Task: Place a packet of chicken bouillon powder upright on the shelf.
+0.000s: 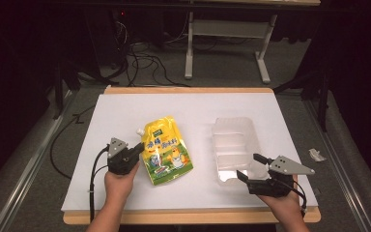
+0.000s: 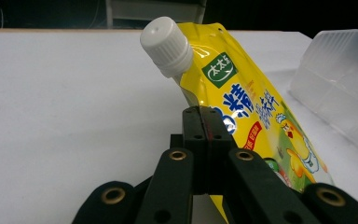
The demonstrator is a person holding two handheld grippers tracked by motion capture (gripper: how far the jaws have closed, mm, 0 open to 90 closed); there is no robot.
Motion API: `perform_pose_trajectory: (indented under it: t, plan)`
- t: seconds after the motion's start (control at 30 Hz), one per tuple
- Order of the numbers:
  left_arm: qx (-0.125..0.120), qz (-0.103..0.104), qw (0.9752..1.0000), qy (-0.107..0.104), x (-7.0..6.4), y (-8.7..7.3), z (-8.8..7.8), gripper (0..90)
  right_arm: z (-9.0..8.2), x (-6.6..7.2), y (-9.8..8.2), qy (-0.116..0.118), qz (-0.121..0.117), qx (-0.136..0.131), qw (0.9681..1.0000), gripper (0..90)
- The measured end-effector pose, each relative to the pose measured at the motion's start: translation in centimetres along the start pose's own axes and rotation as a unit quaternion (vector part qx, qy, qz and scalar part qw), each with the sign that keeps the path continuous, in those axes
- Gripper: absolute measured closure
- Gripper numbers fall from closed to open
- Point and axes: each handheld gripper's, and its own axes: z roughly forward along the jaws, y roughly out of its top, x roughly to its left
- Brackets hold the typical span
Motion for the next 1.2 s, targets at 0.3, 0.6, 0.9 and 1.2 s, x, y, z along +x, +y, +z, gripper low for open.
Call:
perform_pose_trajectory:
  t: [0.3,0.6,0.9,1.2]
  plan:
    - [-0.026,0.027,0.9993,-0.006,-1.2,0.6,-0.8,90.0,0.1,-0.1,-0.1,-0.001,0.003,0.000,1.0000,14.9]
    - [-0.052,0.055,0.9968,-0.024,-2.6,1.2,-1.8,90.0,0.1,-0.1,-0.1,-0.003,0.001,0.001,1.0000,14.9]
    - [-0.066,0.078,0.9945,-0.023,-3.7,1.4,-2.4,90.0,0.2,0.1,-0.1,-0.004,-0.001,0.002,1.0000,15.0]
    - [-0.086,0.104,0.9907,-0.012,-5.7,1.3,-3.4,90.0,0.2,0.2,-0.1,-0.006,-0.001,0.004,1.0000,15.1]
